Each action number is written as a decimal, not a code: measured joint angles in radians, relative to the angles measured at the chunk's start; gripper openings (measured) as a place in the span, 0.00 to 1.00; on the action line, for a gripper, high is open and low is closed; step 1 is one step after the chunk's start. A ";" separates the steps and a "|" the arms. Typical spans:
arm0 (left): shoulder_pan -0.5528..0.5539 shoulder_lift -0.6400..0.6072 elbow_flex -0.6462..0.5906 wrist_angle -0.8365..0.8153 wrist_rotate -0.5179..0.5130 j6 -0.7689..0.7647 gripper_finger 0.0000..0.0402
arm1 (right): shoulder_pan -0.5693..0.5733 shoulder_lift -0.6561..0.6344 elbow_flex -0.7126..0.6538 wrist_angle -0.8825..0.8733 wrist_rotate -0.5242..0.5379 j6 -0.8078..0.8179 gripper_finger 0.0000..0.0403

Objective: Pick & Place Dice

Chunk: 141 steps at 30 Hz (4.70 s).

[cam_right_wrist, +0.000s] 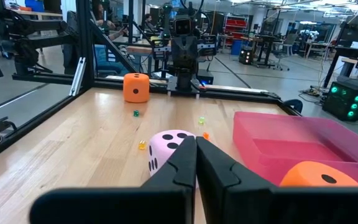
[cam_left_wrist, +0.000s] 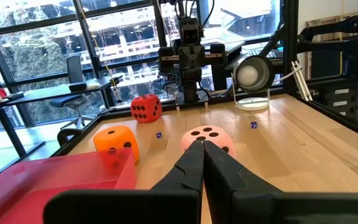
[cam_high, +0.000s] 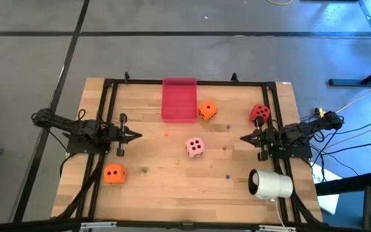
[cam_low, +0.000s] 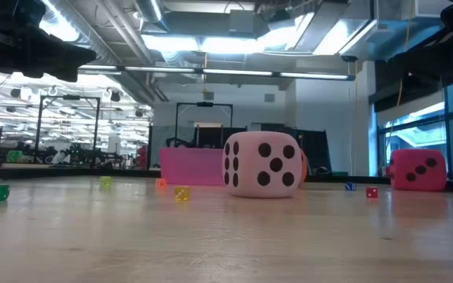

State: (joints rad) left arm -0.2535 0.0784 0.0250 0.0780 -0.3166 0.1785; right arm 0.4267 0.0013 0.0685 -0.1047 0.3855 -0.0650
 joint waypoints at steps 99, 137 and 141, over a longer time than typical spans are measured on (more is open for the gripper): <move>0.001 0.003 0.000 0.302 -0.457 0.139 0.50 | -0.216 0.129 0.025 0.509 0.728 -0.253 0.91; 0.001 0.020 0.268 0.242 -0.586 0.419 0.77 | -0.488 0.681 0.515 0.139 0.729 -0.053 0.99; 0.001 0.020 0.268 0.240 -0.582 0.378 0.77 | -0.648 0.727 0.628 -0.055 0.633 0.059 0.99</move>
State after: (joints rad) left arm -0.2527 0.0986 0.2932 0.3183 -0.8989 0.5565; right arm -0.2210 0.7288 0.6968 -0.1598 1.0189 -0.0057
